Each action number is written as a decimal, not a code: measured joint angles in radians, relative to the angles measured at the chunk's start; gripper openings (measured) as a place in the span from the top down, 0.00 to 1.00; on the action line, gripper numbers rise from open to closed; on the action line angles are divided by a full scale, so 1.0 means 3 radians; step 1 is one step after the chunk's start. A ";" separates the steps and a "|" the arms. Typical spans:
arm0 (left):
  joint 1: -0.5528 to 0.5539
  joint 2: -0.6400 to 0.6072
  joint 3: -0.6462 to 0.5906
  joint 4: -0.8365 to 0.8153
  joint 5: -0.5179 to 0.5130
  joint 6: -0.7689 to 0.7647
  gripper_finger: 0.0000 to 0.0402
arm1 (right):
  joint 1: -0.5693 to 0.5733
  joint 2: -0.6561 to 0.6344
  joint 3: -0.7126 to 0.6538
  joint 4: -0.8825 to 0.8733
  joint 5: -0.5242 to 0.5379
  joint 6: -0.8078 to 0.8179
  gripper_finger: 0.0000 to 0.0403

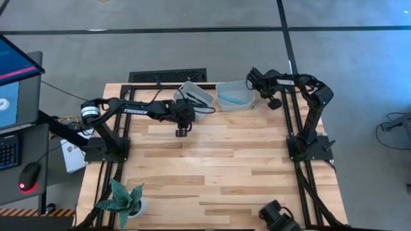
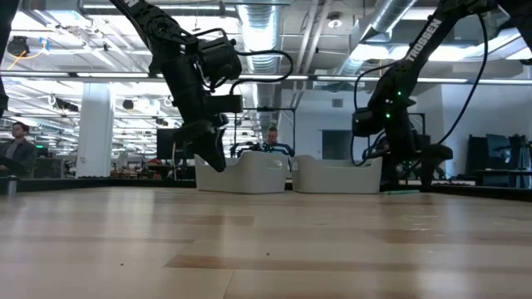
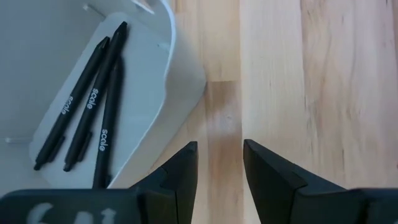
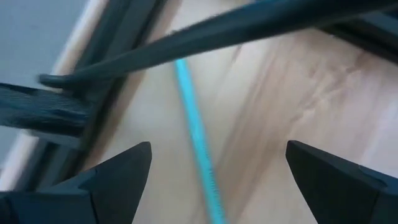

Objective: Sort pens & pencils
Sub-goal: Put the light green pencil into the right gray bin

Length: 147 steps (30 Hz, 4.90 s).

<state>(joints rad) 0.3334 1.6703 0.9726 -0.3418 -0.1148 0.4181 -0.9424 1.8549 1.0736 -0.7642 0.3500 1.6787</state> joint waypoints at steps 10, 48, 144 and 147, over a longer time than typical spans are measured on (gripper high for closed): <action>0.0001 0.0000 0.0000 0.0010 -0.0013 0.0178 0.70 | 0.0000 0.0000 -0.0001 -0.0143 0.0110 -0.0066 0.01; 0.0183 0.0000 0.0000 0.0009 -0.0018 0.0315 0.70 | 0.0065 -0.0004 -0.0001 -0.0064 0.0182 -0.0212 0.01; 0.0182 0.0000 0.0000 0.0236 -0.0003 0.0400 0.70 | 0.0070 0.0013 0.0078 0.0027 -0.0272 -0.1107 0.96; 0.0183 0.0000 0.0000 0.0237 0.0004 0.0399 0.70 | 0.0098 0.0013 0.0078 0.0035 -0.0245 -0.1162 0.97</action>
<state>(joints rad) 0.3882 1.6703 0.9726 -0.2707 -0.1136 0.5377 -0.9130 1.8587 1.0969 -0.7536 0.2763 1.3302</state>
